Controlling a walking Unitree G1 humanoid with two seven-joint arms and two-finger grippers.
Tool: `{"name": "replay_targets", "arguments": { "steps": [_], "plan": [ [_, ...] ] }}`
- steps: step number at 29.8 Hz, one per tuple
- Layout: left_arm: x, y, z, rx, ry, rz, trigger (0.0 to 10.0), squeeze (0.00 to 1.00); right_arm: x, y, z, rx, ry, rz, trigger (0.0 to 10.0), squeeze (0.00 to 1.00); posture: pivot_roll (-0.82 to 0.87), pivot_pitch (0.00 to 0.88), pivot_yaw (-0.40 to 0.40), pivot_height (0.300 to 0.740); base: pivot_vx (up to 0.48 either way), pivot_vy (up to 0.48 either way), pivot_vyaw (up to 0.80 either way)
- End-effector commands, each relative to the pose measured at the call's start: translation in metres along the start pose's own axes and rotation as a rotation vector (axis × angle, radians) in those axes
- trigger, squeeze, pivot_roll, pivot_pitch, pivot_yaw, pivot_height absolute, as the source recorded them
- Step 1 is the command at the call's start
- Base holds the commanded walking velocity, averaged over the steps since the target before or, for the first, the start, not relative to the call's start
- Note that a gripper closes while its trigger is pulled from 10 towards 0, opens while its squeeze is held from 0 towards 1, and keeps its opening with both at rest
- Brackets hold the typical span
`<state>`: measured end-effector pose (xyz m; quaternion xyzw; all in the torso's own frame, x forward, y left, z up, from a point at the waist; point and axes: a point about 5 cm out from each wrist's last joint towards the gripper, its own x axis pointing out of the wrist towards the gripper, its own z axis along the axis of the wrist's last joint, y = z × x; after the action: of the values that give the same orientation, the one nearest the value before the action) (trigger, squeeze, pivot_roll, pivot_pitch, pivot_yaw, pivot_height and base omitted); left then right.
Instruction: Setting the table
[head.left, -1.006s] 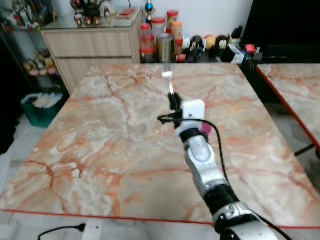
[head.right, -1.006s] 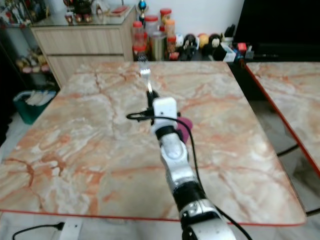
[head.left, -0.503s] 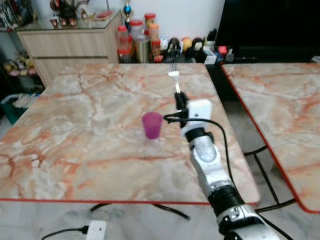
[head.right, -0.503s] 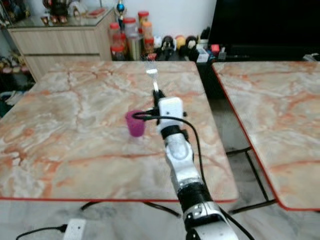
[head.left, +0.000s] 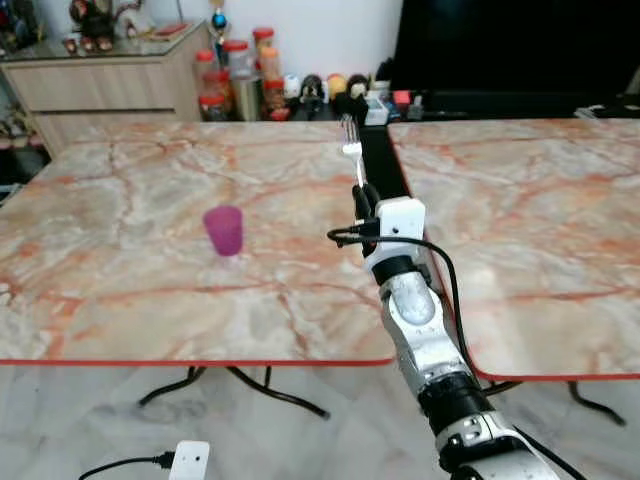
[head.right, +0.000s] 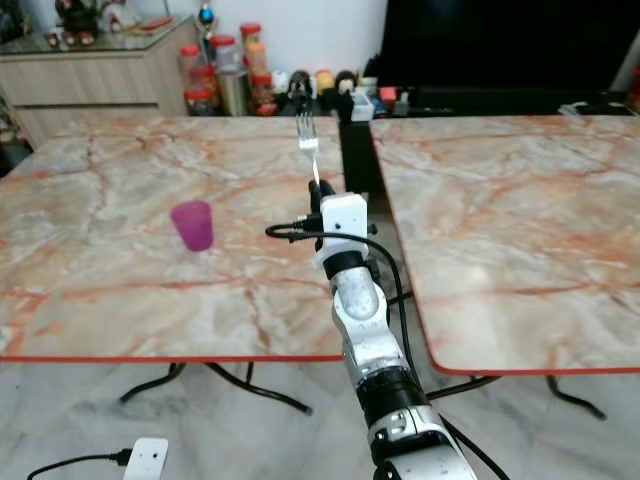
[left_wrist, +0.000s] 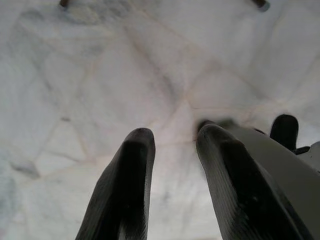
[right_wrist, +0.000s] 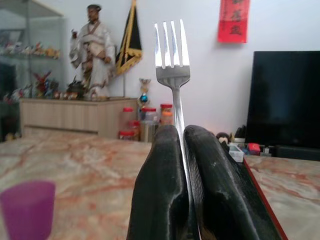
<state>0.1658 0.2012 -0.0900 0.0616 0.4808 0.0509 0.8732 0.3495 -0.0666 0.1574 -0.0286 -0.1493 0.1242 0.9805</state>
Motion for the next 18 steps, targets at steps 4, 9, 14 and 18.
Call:
{"name": "replay_targets", "arguments": {
  "steps": [4, 9, 14, 18],
  "plan": [
    [-0.0005, 0.0055, -0.0046, 0.014, 0.021, 0.011, 10.0, 0.00, 0.0045, 0.0034, 0.0059, 0.022, -0.015, 0.003, 10.0, 0.00, -0.01, 0.000, 0.022, 0.740, 0.000, -0.384, 0.11],
    [-0.0003, 0.0049, -0.0032, 0.016, 0.017, 0.009, 10.0, 0.00, 0.0054, 0.0020, 0.0058, 0.019, -0.007, -0.002, 10.0, 0.00, -0.01, 0.000, 0.019, 0.740, 0.000, -0.390, 0.00],
    [-0.0002, 0.0045, -0.0028, 0.018, 0.016, 0.007, 10.0, 0.00, 0.0056, 0.0046, 0.0057, 0.018, -0.006, 0.008, 10.0, 0.00, -0.01, 0.000, 0.018, 0.740, 0.101, -0.393, 0.00],
    [-0.0003, 0.0039, -0.0031, 0.019, 0.017, 0.005, 10.0, 0.00, 0.0045, 0.0057, 0.0044, 0.019, -0.003, 0.013, 10.0, 0.00, -0.01, 0.000, 0.017, 0.740, 0.254, -0.398, 0.00]
  ]
}}
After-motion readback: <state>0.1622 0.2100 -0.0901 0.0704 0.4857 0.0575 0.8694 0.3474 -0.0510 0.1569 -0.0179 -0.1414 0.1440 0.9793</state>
